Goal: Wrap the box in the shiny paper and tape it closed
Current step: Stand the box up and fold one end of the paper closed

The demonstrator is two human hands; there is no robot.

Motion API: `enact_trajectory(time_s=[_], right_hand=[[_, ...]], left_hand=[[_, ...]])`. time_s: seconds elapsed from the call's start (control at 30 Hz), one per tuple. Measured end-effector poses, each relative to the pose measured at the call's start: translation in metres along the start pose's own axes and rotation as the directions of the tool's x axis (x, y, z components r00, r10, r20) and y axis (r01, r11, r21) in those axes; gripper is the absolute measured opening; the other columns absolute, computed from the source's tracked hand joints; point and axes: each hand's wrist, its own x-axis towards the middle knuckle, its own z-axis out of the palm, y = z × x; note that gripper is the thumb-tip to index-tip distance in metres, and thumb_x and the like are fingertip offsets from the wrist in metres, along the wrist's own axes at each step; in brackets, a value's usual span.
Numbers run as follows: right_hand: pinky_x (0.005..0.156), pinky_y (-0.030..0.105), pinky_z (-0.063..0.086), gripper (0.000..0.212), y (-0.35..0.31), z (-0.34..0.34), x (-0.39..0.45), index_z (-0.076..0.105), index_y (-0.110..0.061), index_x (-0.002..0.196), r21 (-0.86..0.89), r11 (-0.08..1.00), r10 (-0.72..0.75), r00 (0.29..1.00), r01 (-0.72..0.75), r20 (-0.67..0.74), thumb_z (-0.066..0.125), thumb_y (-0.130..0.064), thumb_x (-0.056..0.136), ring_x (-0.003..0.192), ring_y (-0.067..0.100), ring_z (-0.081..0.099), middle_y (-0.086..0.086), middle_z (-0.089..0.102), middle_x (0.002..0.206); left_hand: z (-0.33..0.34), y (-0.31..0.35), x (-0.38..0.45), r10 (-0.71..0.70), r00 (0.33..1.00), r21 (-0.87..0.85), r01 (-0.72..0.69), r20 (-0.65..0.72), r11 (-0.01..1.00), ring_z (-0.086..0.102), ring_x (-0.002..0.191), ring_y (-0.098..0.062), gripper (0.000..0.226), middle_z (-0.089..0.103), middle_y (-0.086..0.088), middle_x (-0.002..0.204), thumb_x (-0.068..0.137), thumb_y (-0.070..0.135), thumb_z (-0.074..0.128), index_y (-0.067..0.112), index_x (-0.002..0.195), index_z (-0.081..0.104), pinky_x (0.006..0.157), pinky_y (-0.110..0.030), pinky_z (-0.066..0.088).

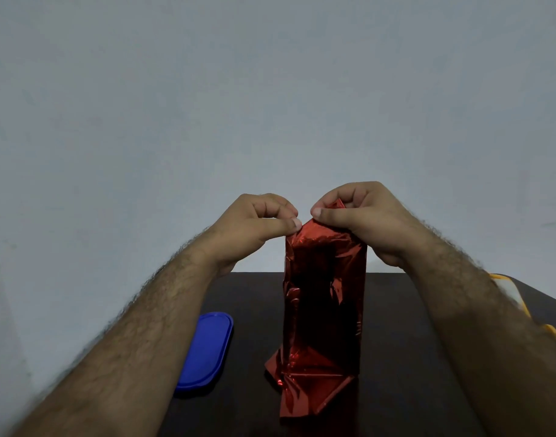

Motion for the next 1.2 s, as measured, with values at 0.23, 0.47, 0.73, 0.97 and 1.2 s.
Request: enact_trajectory(time_s=[0.23, 0.47, 0.73, 0.97, 1.2], right_hand=[[0.066, 0.026, 0.056, 0.005, -0.001, 0.000, 0.000, 0.082, -0.011, 0.087, -0.095, 0.995, 0.031, 1.000, -0.031, 0.000, 0.087, -0.013, 0.086, 0.073, 0.014, 0.072, 0.003, 0.077, 0.081], [0.083, 0.028, 0.058, 0.010, -0.001, -0.001, 0.001, 0.083, -0.018, 0.076, -0.245, 0.969, 0.035, 0.999, -0.044, -0.038, 0.089, -0.014, 0.082, 0.101, 0.008, 0.073, -0.011, 0.076, 0.110], [0.078, 0.024, 0.058, 0.007, 0.005, 0.001, 0.004, 0.083, -0.015, 0.078, -0.260, 0.965, 0.019, 0.996, -0.041, -0.086, 0.090, -0.014, 0.081, 0.099, 0.005, 0.074, -0.012, 0.077, 0.109], [0.078, 0.028, 0.055, 0.009, 0.003, -0.002, 0.004, 0.081, -0.012, 0.078, -0.083, 0.996, -0.031, 0.995, 0.023, -0.096, 0.087, -0.011, 0.084, 0.100, 0.013, 0.077, -0.004, 0.079, 0.110], [0.072, 0.024, 0.053, 0.008, 0.000, -0.009, 0.002, 0.080, -0.006, 0.090, 0.007, 1.000, -0.012, 0.998, 0.013, -0.059, 0.086, -0.008, 0.084, 0.090, 0.014, 0.076, 0.005, 0.081, 0.106]], left_hand=[[0.009, 0.002, 0.001, -0.139, 0.990, -0.119, 0.136, -0.023, 0.984, 0.073, 0.116, -0.019, 0.034, 0.077, 0.007, 0.121, 0.093, 0.053, 0.075, 0.029, 0.117, 0.078, 0.103, -0.047, 0.055], [0.021, 0.006, -0.003, -0.156, 0.984, -0.177, 0.169, 0.087, 0.970, 0.073, 0.102, -0.023, 0.054, 0.078, -0.001, 0.121, 0.092, 0.061, 0.061, 0.021, 0.128, 0.069, 0.093, -0.044, 0.056], [0.012, 0.003, -0.001, 0.002, 0.998, -0.109, -0.010, -0.071, 0.994, 0.067, 0.123, -0.010, 0.024, 0.077, 0.010, 0.122, 0.087, 0.033, 0.067, 0.013, 0.088, 0.079, 0.110, -0.048, 0.050], [0.012, 0.005, -0.004, 0.095, 0.989, -0.045, -0.100, -0.115, 0.994, 0.067, 0.117, -0.006, 0.017, 0.076, 0.008, 0.116, 0.078, 0.025, 0.072, 0.013, 0.073, 0.083, 0.107, -0.037, 0.048], [0.006, 0.006, -0.001, 0.029, 0.993, -0.024, -0.032, -0.116, 0.999, 0.065, 0.114, -0.002, 0.019, 0.074, 0.010, 0.115, 0.072, 0.027, 0.069, 0.013, 0.068, 0.081, 0.098, -0.033, 0.045]])
